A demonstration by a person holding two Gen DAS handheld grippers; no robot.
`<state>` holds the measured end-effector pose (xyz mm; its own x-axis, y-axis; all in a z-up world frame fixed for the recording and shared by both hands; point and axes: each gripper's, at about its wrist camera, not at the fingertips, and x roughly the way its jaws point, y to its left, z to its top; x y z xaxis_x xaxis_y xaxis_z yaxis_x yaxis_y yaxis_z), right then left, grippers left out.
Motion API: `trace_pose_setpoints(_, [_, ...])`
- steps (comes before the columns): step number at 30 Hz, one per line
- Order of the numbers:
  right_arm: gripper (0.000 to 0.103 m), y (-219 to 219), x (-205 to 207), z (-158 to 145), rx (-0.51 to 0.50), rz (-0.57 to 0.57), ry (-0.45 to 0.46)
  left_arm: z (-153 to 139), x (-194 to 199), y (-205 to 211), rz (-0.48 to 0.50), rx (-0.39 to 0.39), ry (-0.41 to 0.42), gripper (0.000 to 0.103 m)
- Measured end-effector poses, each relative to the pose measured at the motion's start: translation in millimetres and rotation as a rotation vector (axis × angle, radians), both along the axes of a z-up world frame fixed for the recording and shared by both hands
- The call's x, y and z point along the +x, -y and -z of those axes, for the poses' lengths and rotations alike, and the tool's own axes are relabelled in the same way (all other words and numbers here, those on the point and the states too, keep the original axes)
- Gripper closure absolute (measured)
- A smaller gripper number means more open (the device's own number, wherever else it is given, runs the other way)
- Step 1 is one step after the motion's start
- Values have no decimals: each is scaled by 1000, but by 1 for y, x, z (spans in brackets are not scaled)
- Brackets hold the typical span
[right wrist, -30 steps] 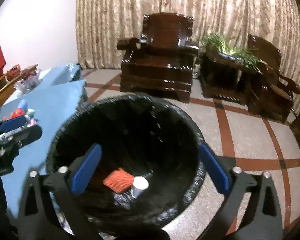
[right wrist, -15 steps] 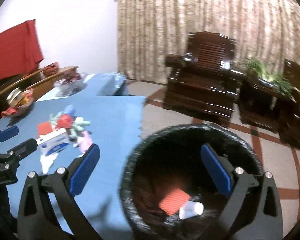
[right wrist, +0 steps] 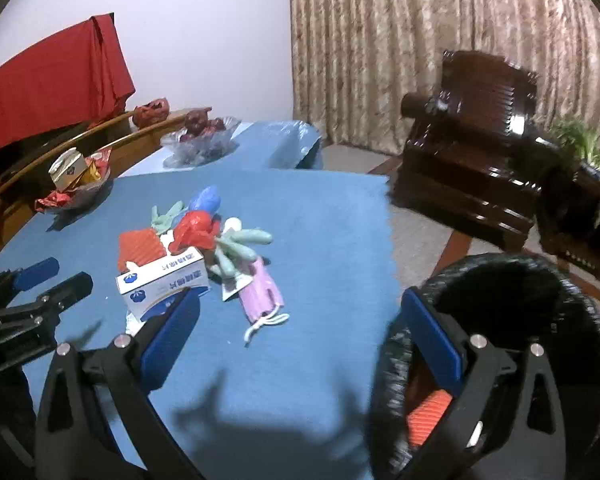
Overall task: Collect trash
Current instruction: 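Grasp white cotton-pad box with left gripper while right gripper grasps pink mask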
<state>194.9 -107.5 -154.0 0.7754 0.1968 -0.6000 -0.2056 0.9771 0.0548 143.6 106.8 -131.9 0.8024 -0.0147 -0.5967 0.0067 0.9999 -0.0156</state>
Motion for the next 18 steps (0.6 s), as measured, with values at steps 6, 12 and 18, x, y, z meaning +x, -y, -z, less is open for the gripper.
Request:
trace_pose_setpoints(6, [12,-25,33,33,-43,-43,-52,22,20,-5,4,-2,-27,27])
trace_pose_setpoints(12, [24,-32,65,66,-37,-56,-136,39,35,-8,11,-6,-54,29])
trace_pose_setpoints(18, [37,-39,85,93,-53,-86,-228,51,45,-6,41,-9,-69,34])
